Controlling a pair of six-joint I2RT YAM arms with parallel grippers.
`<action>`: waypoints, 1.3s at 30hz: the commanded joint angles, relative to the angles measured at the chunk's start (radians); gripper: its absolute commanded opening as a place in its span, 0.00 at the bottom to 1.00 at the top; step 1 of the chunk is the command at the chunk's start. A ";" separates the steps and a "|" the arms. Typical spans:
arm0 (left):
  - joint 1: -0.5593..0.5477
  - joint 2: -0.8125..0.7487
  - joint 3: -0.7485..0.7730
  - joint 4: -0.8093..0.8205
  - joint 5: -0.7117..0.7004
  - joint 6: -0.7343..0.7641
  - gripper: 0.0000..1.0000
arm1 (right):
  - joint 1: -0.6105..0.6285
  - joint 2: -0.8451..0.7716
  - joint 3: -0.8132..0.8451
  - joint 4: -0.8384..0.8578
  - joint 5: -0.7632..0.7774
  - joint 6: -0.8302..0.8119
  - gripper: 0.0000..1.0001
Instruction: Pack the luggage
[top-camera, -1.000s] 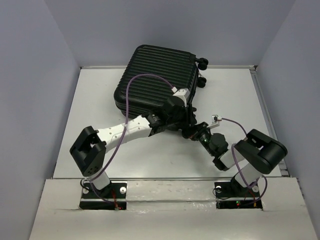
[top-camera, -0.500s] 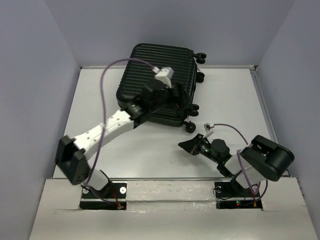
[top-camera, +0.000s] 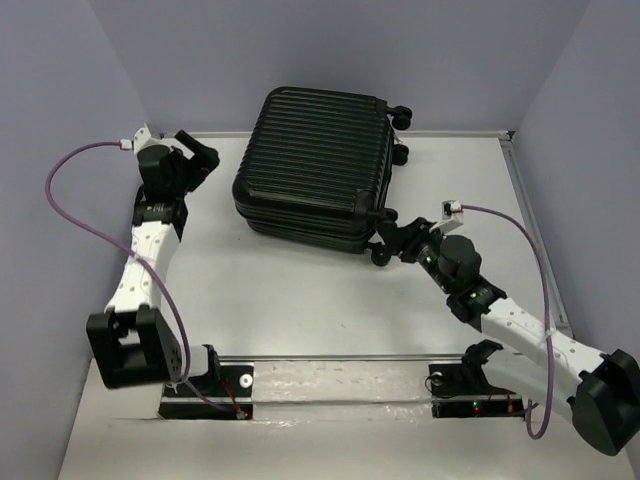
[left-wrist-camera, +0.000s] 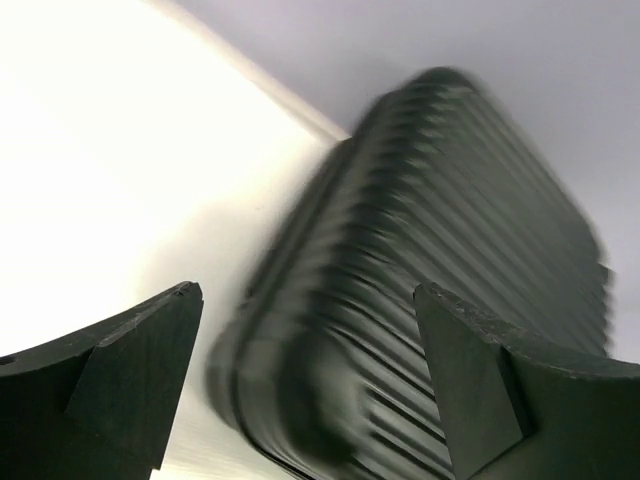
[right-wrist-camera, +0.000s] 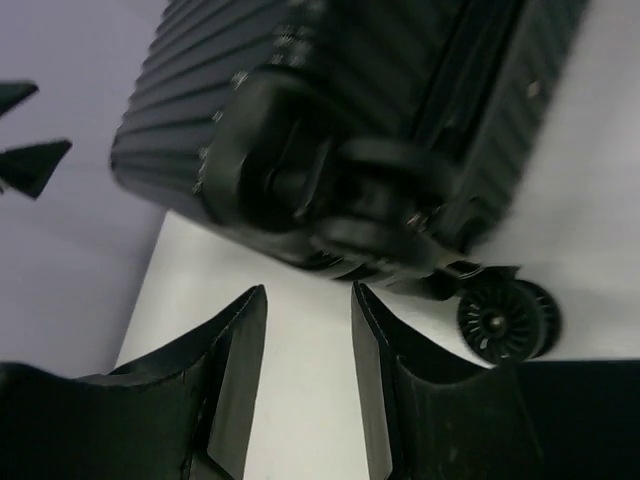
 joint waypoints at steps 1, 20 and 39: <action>0.127 0.235 0.115 0.037 0.220 -0.083 0.99 | -0.112 -0.018 0.138 -0.314 0.095 -0.140 0.49; 0.009 0.681 0.144 0.203 0.398 -0.203 0.97 | -0.329 0.570 0.646 -0.229 -0.638 -0.254 0.94; -0.246 -0.068 -0.495 0.367 0.157 -0.306 0.96 | -0.281 0.664 0.631 -0.239 -0.990 -0.288 0.89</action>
